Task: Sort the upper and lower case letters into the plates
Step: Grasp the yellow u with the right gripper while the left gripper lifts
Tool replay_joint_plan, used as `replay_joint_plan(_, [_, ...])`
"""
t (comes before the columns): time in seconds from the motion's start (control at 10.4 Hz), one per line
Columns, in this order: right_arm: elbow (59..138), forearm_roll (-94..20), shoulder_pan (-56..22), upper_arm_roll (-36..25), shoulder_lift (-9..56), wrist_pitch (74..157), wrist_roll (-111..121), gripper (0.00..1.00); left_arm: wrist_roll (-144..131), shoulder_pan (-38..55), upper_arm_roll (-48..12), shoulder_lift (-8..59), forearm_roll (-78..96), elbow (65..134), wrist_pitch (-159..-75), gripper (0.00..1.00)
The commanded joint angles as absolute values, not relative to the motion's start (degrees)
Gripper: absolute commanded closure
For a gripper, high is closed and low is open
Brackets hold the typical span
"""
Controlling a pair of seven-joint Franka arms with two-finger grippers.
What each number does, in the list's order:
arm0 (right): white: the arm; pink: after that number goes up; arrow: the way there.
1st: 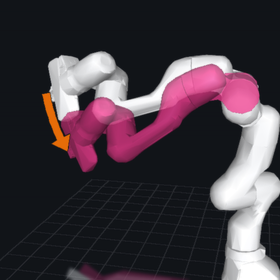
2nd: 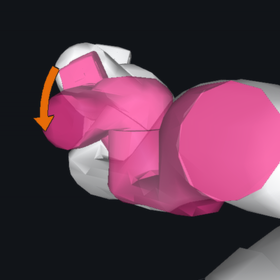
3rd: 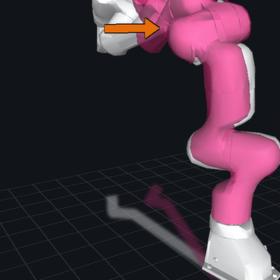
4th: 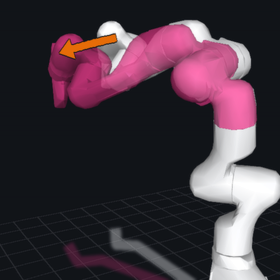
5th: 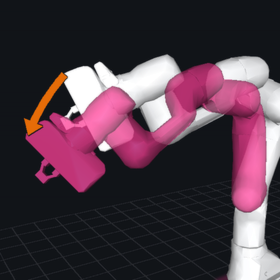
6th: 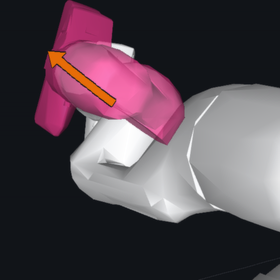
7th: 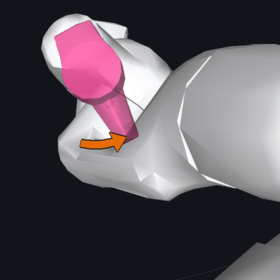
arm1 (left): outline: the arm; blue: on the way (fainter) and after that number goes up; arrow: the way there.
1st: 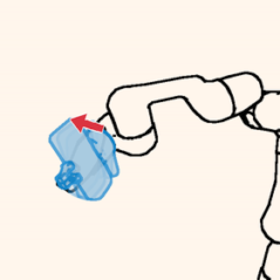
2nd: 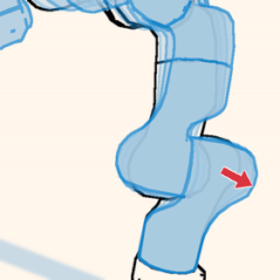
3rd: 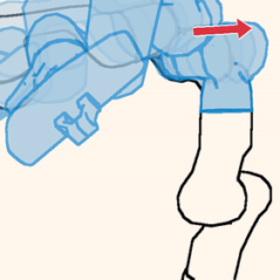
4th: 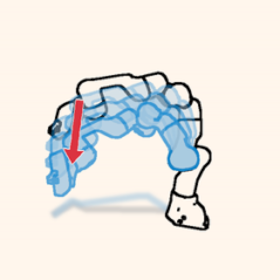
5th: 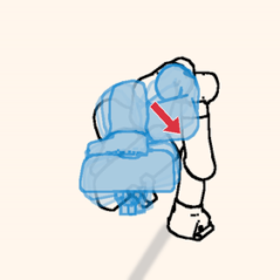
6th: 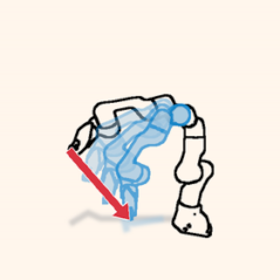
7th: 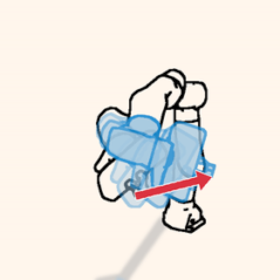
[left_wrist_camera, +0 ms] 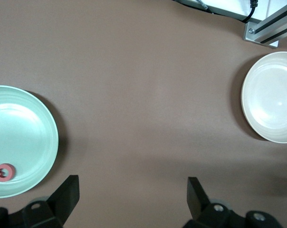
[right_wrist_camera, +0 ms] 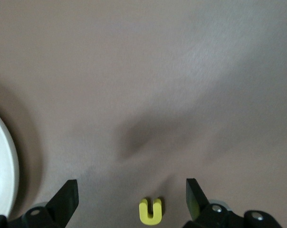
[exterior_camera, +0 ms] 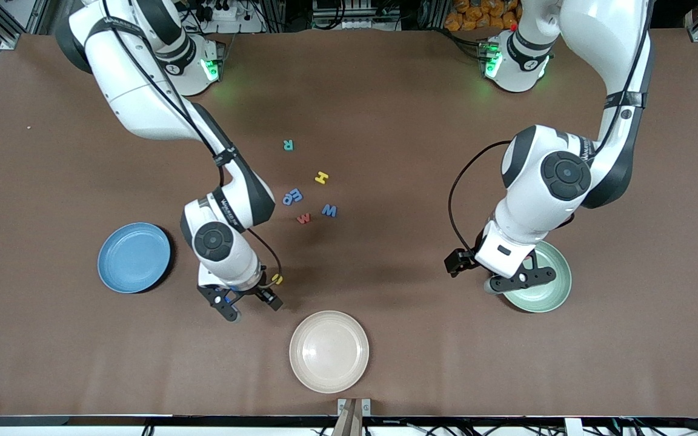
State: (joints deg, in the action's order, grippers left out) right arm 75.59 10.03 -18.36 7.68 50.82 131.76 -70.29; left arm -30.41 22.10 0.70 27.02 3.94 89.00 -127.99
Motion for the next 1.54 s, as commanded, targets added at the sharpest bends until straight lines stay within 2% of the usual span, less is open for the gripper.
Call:
replay_joint_plan(0.0, [74.26, 10.63, -20.38, 7.65, 51.94, 130.52, -71.54, 0.0, -29.97, 22.15, 0.7, 26.01, 5.1, 90.26, -127.53, 0.0])
replay_joint_plan(0.77, [79.54, 10.63, -19.69, 7.47, 51.42, 132.09, -75.66, 0.0, -30.76, 24.26, 0.09, 28.91, 5.1, 90.18, -127.62, 0.0])
replay_joint_plan(1.45, [79.1, 10.28, -20.3, 7.47, 51.59, 132.8, -76.38, 0.0, -31.03, 33.65, 0.09, 33.13, 4.48, 90.09, -128.5, 0.0])
